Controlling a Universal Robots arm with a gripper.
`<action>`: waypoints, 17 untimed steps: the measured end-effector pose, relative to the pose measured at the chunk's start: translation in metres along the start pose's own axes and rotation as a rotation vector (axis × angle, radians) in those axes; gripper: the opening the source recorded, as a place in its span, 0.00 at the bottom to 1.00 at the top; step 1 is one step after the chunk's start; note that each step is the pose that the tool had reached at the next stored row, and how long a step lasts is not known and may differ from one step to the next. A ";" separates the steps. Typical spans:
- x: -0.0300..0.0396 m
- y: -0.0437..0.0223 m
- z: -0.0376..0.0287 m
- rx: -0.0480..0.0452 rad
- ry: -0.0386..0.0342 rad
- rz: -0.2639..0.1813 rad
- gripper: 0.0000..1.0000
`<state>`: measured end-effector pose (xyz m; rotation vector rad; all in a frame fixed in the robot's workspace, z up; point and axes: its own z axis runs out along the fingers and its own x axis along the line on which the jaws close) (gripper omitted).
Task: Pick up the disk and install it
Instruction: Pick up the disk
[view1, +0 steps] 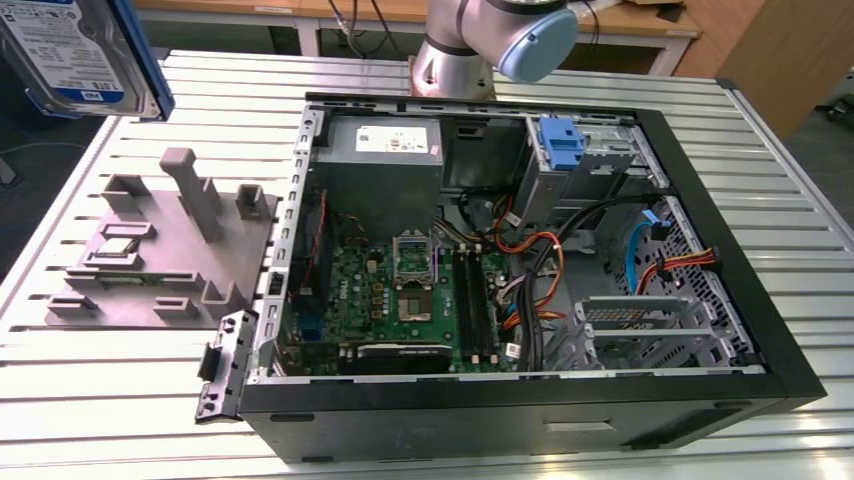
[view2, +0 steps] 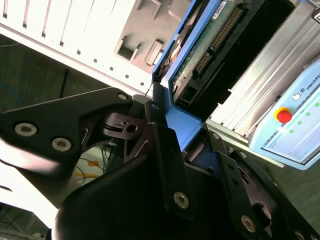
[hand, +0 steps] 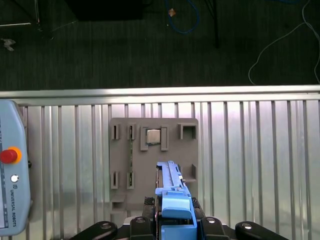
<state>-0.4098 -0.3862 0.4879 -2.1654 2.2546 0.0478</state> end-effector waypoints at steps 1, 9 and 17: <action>0.0000 -0.0004 0.0000 0.0000 0.0000 0.000 0.37; 0.0021 -0.0047 0.0000 0.0001 0.0000 0.000 0.37; 0.0131 -0.0072 -0.0004 0.0001 0.0001 0.000 0.37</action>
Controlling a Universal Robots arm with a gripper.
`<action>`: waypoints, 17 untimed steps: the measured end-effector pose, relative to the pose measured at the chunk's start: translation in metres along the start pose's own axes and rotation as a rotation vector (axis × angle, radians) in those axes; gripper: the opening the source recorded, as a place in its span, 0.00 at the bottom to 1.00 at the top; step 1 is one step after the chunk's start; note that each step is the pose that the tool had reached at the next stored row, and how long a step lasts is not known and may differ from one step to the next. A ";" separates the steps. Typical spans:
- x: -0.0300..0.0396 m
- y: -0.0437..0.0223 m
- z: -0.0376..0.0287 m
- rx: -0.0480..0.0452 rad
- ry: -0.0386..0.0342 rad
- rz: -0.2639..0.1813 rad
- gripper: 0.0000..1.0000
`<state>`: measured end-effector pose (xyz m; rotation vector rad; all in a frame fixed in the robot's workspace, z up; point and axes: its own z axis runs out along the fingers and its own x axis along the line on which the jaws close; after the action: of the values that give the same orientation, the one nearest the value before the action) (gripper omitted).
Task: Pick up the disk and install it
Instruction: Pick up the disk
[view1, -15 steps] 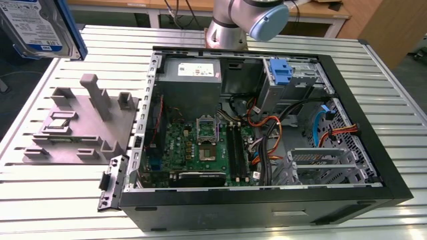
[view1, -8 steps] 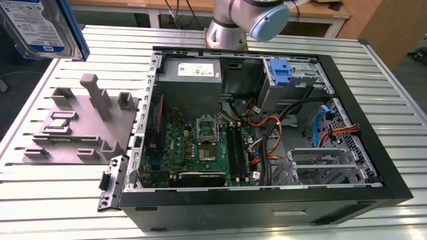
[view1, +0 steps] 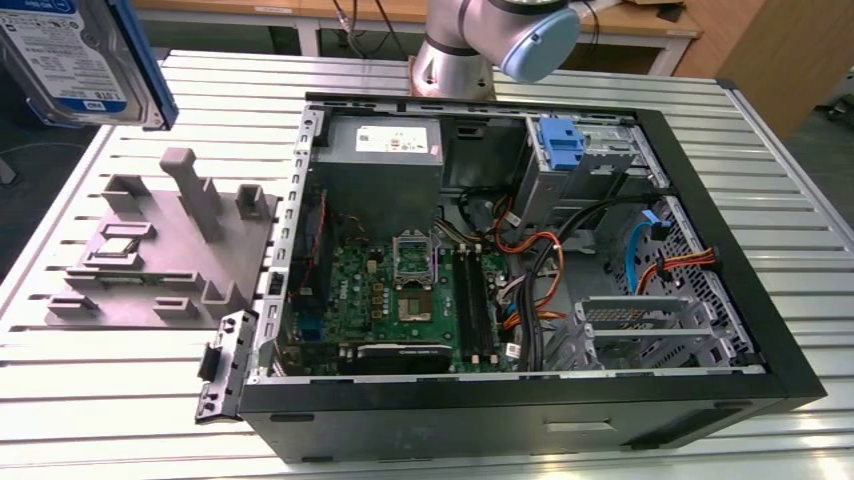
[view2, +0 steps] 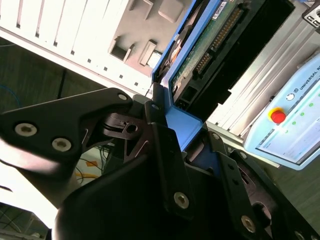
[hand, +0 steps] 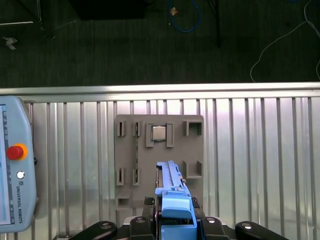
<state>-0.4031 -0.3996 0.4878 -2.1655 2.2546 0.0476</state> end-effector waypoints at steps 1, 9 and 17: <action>0.0000 0.0000 0.0000 0.0000 0.0000 0.000 0.37; 0.0001 0.0000 0.0000 0.0000 0.0000 0.000 0.37; 0.0003 0.0000 0.0000 0.0000 0.0001 0.000 0.37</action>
<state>-0.4031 -0.3999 0.4879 -2.1655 2.2547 0.0476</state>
